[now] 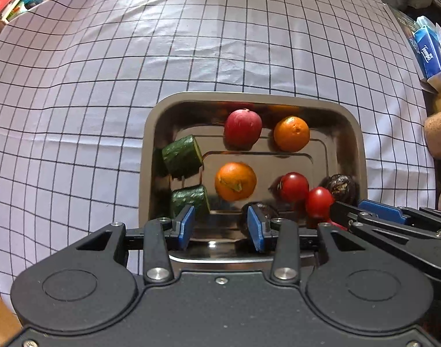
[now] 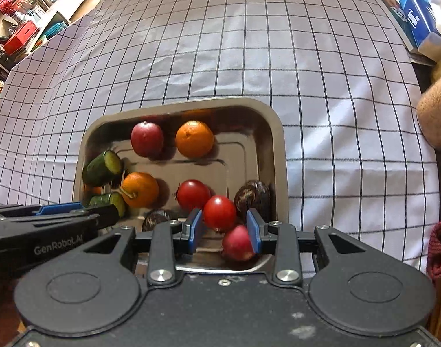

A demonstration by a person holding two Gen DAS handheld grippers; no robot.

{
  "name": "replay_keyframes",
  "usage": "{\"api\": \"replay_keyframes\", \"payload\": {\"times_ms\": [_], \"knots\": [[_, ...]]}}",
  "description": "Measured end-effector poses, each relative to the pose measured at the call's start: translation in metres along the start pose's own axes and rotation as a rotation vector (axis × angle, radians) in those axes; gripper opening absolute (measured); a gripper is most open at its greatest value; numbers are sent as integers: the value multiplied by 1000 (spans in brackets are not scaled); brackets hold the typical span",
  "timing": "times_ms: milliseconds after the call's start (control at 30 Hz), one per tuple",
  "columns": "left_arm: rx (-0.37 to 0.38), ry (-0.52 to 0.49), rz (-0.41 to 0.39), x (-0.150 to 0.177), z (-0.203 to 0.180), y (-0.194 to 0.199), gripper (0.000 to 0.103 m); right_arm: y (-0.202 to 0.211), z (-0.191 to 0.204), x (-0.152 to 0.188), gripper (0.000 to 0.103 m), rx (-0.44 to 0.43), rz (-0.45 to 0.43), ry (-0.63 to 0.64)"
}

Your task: Organize fruits

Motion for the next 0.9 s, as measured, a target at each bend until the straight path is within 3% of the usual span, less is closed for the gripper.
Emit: {"api": "replay_keyframes", "payload": {"times_ms": [333,900], "knots": [[-41,-6,-56,34,9,13,49,9,6,35,36,1,-8,22],[-54,15,-82,96,18,16,49,13,10,98,36,2,-13,56]]}}
Point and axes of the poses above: each gripper's, at about its wrist camera, not at the fingertips, and y roughly against the way its jaws point, z to its left, x to its underside, the point moved 10 cm from there along -y, roughly the way its jaws point, and after that the axes turned 11 degrees about z, right-handed, at the moved point
